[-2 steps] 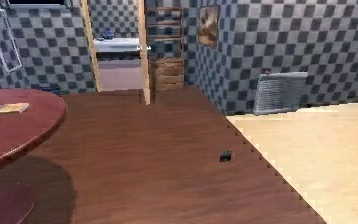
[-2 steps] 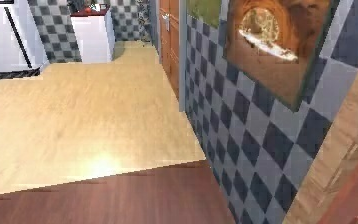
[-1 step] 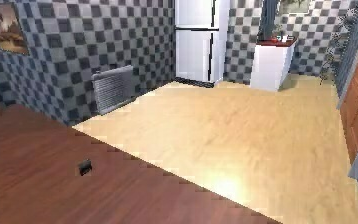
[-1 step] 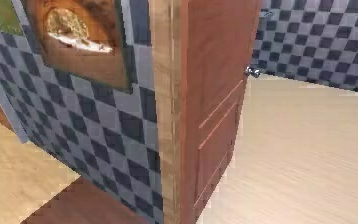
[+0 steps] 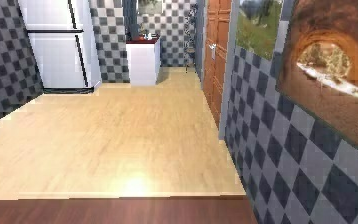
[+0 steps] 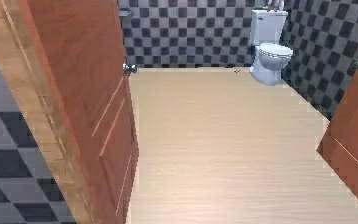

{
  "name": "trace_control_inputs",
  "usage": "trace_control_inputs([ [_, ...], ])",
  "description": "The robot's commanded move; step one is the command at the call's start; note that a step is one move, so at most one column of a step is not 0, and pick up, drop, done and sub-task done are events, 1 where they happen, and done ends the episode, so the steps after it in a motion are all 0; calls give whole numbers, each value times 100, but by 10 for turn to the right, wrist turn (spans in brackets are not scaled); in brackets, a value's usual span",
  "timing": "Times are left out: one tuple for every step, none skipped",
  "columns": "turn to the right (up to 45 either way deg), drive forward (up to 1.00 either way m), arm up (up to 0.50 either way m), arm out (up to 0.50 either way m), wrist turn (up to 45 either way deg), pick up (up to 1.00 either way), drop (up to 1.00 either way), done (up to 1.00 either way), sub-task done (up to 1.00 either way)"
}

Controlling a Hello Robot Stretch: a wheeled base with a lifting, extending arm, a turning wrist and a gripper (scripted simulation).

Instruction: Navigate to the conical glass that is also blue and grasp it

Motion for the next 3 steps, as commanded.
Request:
trace_control_inputs([
  [0,100,0,0,0,0,0,0,0],
  [0,100,0,0,0,0,0,0,0],
  [0,100,0,0,0,0,0,0,0],
])
